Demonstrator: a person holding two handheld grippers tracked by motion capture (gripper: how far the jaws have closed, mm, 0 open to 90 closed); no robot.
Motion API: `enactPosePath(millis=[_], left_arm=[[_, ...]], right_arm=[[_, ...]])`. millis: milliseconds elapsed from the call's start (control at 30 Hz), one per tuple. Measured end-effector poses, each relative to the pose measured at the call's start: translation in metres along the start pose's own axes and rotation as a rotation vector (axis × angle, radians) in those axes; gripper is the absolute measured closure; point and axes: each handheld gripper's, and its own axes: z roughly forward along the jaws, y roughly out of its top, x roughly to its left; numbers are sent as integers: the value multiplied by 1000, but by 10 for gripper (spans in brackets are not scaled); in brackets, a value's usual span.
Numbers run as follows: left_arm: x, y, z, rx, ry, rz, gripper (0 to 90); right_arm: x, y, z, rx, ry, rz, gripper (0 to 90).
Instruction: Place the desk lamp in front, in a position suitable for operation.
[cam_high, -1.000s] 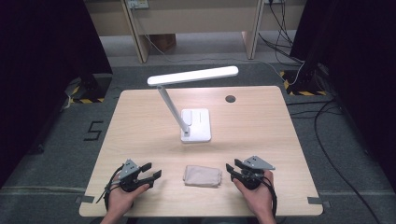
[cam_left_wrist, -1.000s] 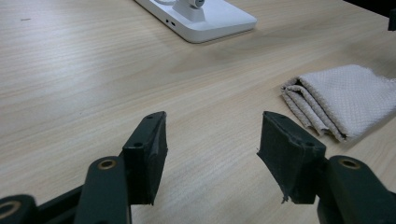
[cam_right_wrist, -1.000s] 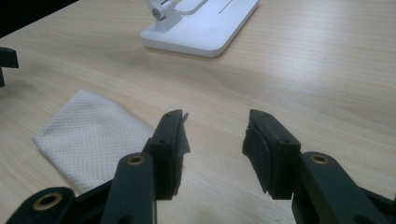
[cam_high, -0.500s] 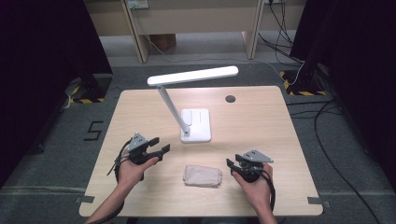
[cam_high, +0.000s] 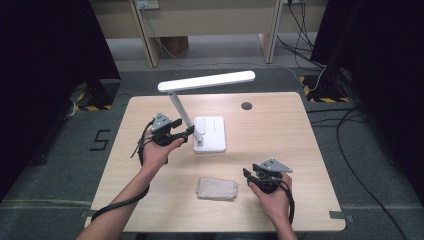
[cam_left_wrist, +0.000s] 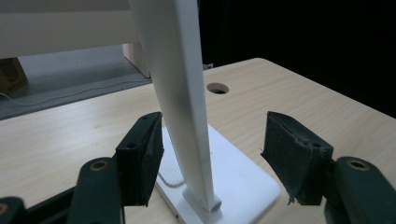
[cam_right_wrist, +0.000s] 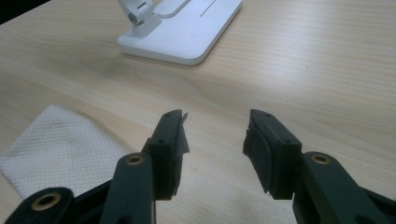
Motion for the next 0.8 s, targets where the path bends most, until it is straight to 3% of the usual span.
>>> enactPosePath(millis=[400, 533, 800], left_arm=[[4, 1, 22, -1, 96, -47, 557], [1, 1, 25, 7, 121, -42, 629], [-5, 3, 25, 23, 164, -56, 657]], right_arm=[[-2, -1, 4, 15, 7, 5, 556], [-2, -2, 5, 18, 16, 8, 557], [0, -1, 5, 21, 36, 13, 561]])
